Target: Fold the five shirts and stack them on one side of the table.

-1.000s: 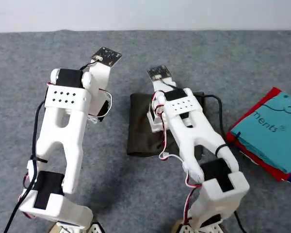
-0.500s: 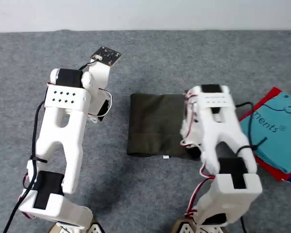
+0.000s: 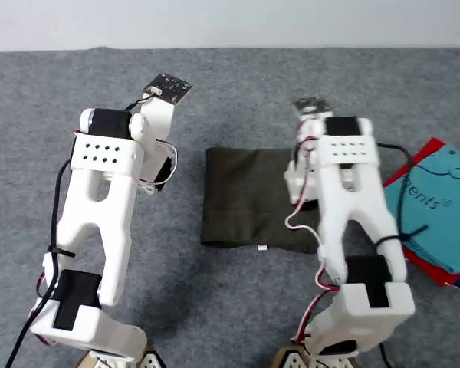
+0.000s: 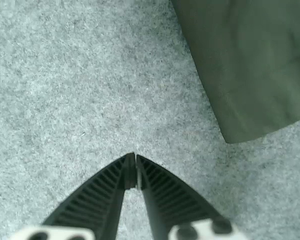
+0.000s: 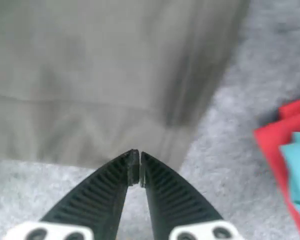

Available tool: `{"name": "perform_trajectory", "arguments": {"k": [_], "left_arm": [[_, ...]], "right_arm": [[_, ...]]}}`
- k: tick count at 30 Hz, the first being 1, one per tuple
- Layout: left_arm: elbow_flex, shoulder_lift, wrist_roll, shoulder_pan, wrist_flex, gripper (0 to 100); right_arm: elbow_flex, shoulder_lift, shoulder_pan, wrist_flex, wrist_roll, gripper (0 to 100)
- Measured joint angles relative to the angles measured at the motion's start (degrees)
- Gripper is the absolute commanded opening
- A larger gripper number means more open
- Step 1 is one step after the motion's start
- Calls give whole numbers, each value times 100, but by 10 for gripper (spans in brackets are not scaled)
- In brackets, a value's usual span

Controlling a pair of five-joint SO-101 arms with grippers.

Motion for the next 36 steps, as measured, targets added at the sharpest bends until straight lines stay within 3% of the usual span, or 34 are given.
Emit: {"name": "perform_trajectory", "arguments": {"k": [5, 9, 18, 23, 36], "left_arm": [[0, 0, 0, 0, 0, 6], [0, 0, 0, -79, 0, 6], [0, -9, 9, -1064, 0, 6], [0, -642, 9, -1415, 0, 6], [0, -1442, -202, -1442, 0, 6]], "right_arm": [[0, 299, -53, 237, -79, 10], [-26, 352, 229, -176, -79, 15], [-949, 387, 97, -352, -105, 17], [-1196, 387, -70, -519, -387, 110], [-2330, 1837, 290, -563, -747, 146]]}}
